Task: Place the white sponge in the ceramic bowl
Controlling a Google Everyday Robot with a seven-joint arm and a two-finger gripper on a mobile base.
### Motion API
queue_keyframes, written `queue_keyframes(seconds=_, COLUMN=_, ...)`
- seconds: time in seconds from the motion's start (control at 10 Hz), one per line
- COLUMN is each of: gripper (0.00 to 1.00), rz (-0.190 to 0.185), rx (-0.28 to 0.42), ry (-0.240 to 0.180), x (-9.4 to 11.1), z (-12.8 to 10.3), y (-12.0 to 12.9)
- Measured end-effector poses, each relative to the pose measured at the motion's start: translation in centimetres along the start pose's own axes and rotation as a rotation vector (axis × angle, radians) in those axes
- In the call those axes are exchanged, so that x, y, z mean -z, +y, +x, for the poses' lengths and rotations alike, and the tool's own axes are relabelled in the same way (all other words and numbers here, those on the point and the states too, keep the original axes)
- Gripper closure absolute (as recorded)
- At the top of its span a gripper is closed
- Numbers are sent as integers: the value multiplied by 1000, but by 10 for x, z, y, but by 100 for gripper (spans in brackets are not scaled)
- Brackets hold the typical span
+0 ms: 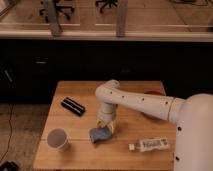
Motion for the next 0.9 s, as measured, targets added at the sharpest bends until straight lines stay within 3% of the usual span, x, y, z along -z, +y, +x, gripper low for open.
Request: queue_keyframes(seconds=0.9, gripper=95, rz=87, rx=23, ry=-42, x=87, z=52, y=7)
